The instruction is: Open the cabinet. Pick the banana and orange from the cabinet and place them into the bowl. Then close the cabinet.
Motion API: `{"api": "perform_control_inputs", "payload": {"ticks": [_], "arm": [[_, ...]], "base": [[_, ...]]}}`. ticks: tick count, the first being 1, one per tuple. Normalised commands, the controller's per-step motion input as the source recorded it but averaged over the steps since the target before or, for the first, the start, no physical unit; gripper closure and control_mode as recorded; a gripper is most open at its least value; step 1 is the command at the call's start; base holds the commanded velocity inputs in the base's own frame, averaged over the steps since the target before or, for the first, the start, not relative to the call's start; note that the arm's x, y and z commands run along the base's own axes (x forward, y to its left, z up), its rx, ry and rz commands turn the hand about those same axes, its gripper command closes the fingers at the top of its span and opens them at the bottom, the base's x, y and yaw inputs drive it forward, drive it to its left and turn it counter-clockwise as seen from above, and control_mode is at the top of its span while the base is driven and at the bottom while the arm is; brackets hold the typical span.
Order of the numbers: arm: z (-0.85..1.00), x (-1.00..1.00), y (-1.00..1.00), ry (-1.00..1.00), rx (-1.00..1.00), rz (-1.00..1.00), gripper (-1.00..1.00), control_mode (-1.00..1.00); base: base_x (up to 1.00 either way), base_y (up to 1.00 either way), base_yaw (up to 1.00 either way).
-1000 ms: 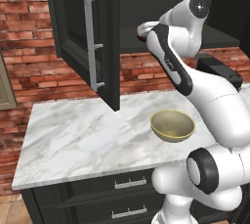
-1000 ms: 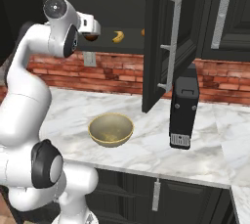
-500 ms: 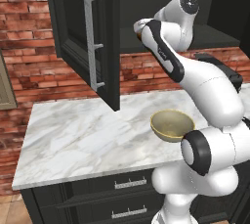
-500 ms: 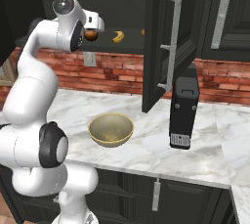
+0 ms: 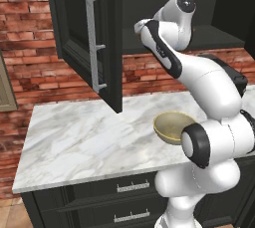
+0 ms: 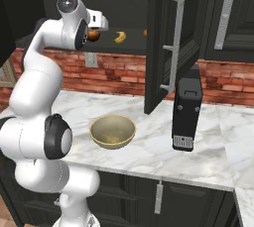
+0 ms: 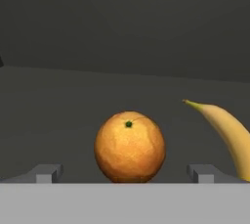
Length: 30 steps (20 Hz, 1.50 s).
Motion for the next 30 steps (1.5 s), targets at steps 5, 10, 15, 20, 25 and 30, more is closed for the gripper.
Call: {"api": "perform_control_inputs", "payload": {"ticks": [5,10,15,20,25,30], "arm": [[-0.09,0.19,0.0,0.0,-0.03,-0.01,-1.0,-1.0],[-0.09,0.25,0.0,0.0,0.0,-0.01,-1.0,-1.0],[-0.18,0.26,0.0,0.0,0.0,-0.01,-1.0,-1.0],[-0.24,0.24,0.0,0.0,0.0,-0.01,-1.0,-1.0],[-0.36,0.17,0.0,0.0,0.0,-0.01,-1.0,-1.0],[-0.4,0.16,0.05,0.0,-0.03,-0.02,1.0,-1.0]], "base": [[0.0,0.0,0.0],[0.0,0.0,0.0],[0.0,0.0,0.0],[0.0,0.0,0.0],[0.0,0.0,0.0],[0.0,0.0,0.0]]}}
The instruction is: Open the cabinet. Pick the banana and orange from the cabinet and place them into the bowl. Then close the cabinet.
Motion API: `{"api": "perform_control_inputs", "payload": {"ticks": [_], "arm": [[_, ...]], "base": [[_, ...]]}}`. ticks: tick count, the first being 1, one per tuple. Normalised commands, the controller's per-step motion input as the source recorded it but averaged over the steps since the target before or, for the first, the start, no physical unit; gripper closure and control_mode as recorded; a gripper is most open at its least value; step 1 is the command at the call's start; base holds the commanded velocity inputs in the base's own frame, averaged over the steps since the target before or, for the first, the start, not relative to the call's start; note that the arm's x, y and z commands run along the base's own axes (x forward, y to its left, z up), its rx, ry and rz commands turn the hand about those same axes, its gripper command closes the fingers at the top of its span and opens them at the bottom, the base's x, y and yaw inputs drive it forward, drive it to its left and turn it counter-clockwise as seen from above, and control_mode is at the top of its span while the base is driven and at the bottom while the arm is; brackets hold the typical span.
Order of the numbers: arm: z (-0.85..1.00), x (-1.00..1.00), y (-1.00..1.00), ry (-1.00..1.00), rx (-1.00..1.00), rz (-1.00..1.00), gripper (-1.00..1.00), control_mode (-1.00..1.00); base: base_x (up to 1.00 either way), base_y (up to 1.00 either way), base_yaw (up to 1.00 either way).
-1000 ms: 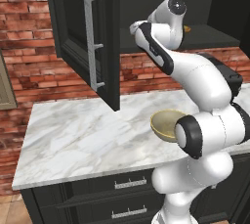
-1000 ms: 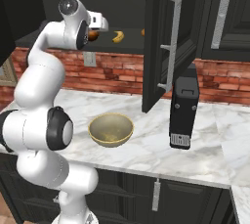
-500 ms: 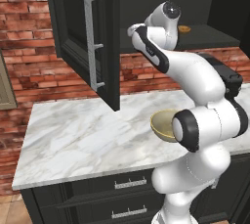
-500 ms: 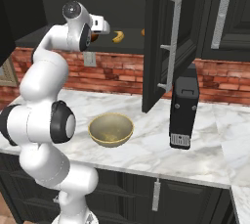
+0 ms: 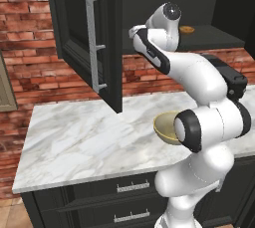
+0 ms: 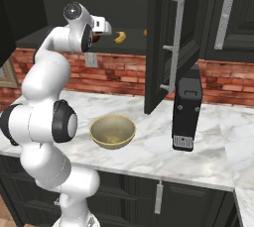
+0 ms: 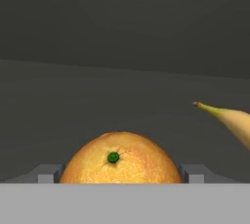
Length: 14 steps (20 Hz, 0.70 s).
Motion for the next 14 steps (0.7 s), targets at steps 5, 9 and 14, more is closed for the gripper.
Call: {"api": "perform_control_inputs", "payload": {"ticks": [5,9,14], "arm": [[-0.07,0.01,0.0,0.0,0.0,0.0,1.0,-1.0],[0.0,0.0,0.0,0.0,0.0,0.0,1.0,-1.0],[0.0,-0.15,0.0,0.0,0.0,0.0,1.0,-1.0]], "base": [[0.0,0.0,0.0],[0.0,0.0,0.0],[0.0,0.0,0.0]]}}
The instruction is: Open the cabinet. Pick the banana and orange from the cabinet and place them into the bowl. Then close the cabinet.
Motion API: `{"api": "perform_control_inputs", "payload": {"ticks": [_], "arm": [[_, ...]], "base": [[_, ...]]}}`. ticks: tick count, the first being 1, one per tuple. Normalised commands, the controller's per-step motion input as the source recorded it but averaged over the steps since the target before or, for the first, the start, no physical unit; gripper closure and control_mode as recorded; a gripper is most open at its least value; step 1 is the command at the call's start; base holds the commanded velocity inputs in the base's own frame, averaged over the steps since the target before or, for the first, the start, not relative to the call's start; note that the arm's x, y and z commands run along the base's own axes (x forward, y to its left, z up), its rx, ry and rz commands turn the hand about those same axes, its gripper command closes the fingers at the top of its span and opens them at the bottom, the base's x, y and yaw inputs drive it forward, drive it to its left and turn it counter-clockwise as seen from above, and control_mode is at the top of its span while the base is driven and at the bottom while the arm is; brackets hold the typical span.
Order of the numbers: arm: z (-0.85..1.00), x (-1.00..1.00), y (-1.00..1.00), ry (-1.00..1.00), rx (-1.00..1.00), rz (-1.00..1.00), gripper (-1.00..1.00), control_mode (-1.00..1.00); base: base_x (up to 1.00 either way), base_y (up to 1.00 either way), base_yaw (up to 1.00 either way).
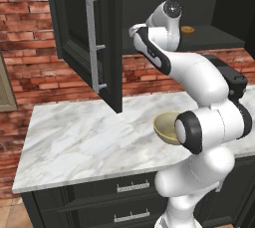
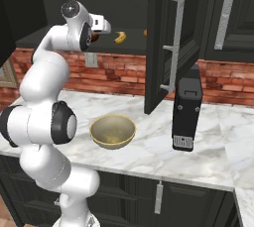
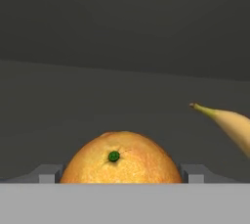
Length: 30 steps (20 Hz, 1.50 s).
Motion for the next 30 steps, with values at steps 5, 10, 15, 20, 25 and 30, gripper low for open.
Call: {"api": "perform_control_inputs", "payload": {"ticks": [5,10,15,20,25,30], "arm": [[0.0,-0.66,0.0,0.01,0.0,0.0,1.0,-1.0],[0.0,-0.97,-0.04,0.05,0.0,0.0,1.0,-1.0],[0.0,-1.0,-0.23,0.11,0.0,-0.02,1.0,-1.0],[0.0,-1.0,-0.39,0.18,0.01,-0.09,1.0,-1.0],[-0.02,-0.91,-0.43,0.22,0.0,-0.11,1.0,-1.0],[-0.4,-0.28,-0.21,0.14,-0.03,-0.02,1.0,-1.0]], "base": [[0.0,0.0,0.0],[0.0,0.0,0.0],[0.0,0.0,0.0],[0.0,0.0,0.0],[0.0,0.0,0.0],[0.0,0.0,0.0]]}}
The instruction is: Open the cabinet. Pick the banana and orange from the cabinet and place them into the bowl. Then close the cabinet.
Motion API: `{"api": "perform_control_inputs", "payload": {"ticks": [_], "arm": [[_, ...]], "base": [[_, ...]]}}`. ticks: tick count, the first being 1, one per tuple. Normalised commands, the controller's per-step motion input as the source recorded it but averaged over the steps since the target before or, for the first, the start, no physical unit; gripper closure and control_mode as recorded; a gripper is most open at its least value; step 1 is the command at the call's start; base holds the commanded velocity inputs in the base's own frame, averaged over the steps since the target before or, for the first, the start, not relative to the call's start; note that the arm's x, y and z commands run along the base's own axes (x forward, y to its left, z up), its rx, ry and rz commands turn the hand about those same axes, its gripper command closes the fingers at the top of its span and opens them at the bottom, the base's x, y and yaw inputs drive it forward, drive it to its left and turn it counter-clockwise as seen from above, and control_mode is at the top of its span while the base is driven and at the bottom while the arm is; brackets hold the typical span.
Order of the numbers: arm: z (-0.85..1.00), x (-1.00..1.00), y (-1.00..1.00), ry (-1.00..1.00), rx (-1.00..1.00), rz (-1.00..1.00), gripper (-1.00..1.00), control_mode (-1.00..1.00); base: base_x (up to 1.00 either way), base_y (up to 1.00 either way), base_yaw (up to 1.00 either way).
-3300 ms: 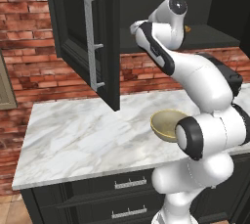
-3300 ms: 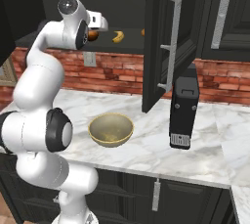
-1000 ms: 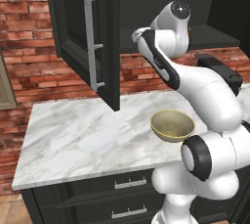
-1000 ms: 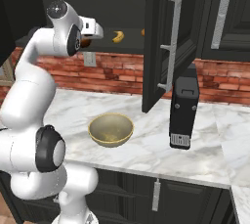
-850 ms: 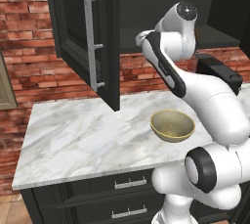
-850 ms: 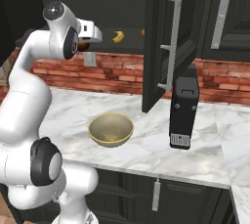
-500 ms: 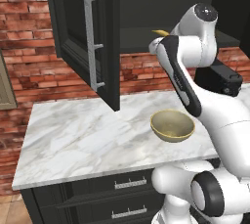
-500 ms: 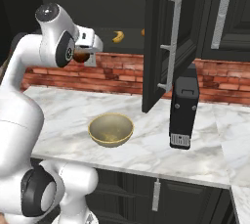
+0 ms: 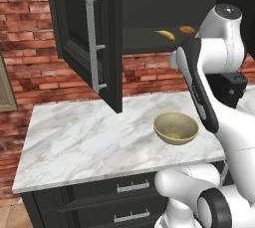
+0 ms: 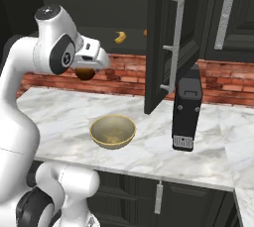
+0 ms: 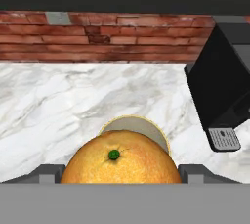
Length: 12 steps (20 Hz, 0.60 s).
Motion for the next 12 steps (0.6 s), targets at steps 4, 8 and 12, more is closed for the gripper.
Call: {"api": "perform_control_inputs", "payload": {"ticks": [4,8,12], "arm": [[-0.69,0.0,0.0,0.12,-0.12,0.03,1.0,-1.0],[-0.79,0.0,0.0,0.14,-0.08,0.03,1.0,-1.0],[-0.72,0.0,-0.01,0.12,-0.06,0.02,1.0,-1.0]], "base": [[0.0,0.0,0.0],[0.0,0.0,0.0],[0.0,0.0,0.0]]}}
